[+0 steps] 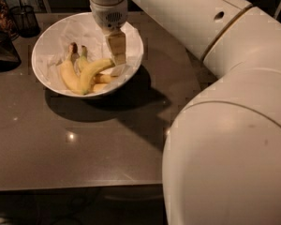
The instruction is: Pick banana from white bowl
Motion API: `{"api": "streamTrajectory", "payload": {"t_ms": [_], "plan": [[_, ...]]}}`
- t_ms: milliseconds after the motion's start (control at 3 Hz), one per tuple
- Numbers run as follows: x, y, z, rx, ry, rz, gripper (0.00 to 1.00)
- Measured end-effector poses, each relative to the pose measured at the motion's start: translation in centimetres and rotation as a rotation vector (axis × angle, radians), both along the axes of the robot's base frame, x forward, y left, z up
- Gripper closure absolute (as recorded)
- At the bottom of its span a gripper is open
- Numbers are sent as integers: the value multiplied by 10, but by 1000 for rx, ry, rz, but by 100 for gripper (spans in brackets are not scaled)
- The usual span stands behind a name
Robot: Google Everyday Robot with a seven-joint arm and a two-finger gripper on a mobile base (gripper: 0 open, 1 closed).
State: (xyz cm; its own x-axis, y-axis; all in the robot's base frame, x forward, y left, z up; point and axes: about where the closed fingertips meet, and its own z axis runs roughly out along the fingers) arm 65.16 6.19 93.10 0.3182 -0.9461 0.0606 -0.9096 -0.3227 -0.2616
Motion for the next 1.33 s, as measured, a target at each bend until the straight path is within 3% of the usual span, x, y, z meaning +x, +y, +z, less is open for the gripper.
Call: {"api": "streamTrajectory", "payload": {"t_ms": [667,1333], "plan": [[5,15,-14,-83,-16,65,32],[0,14,-35,-119,13,81,34]]}}
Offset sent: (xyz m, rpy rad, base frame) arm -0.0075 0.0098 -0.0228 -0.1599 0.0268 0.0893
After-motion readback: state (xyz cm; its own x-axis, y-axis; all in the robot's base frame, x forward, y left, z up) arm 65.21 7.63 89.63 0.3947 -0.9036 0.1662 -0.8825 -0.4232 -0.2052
